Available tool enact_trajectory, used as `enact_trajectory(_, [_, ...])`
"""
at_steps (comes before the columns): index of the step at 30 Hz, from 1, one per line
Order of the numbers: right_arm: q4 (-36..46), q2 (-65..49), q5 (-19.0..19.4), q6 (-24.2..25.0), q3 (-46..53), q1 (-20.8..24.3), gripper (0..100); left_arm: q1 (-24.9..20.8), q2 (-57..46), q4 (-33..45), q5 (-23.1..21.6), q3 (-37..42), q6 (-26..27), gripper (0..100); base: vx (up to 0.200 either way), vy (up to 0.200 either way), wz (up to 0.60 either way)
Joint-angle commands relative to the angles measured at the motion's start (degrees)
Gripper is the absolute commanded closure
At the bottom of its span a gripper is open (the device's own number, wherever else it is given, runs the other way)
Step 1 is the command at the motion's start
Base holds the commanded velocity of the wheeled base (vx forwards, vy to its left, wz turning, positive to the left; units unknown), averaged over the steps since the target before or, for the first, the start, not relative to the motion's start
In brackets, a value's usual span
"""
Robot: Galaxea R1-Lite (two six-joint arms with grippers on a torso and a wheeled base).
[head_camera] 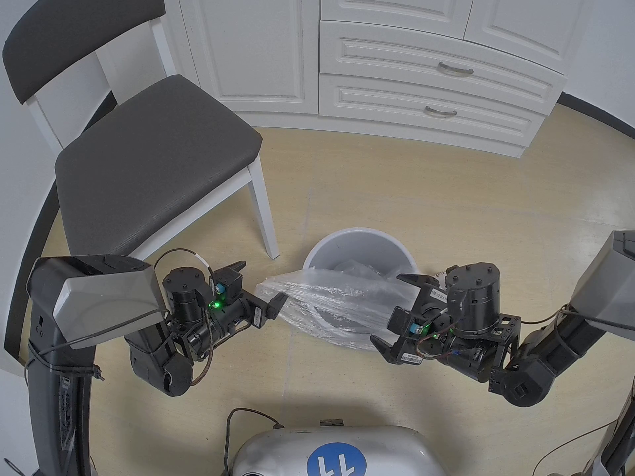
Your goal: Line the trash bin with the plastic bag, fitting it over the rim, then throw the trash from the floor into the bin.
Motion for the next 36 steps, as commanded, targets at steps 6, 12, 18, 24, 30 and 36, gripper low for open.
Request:
enact_trajectory(6, [-0.22,5.92,-1.93,0.05,-3.75,1.73,0,-1.12,-1.42,-0.02,0.18,-0.86,-1.23,0,0.000,0.000,0.00])
enact_trajectory(12, [-0.22,7.41,-2.10,0.13,-5.16,2.26,0,-1.30,-1.51,-0.02,0.18,-1.39,-1.67,0,0.000,0.000,0.00])
enact_trajectory(18, [-0.22,11.19,-2.81,0.57,-8.85,1.91,0,-1.30,-1.60,-0.02,0.18,-1.21,-1.94,0,0.000,0.000,0.00])
enact_trajectory(24, [-0.22,13.91,-4.83,0.75,-11.31,1.47,0,-1.30,-1.86,-0.02,0.18,-1.21,-1.94,0,0.000,0.000,0.00])
enact_trajectory(30, [-0.22,15.76,-9.49,1.10,-13.59,1.38,0,-1.21,-1.86,-0.02,0.18,-1.13,-1.94,0,0.000,0.000,0.00])
enact_trajectory(36, [-0.13,17.52,-13.62,3.65,-16.76,1.38,0,-1.30,-1.95,-0.02,0.18,-1.04,-1.94,0,0.000,0.000,0.00])
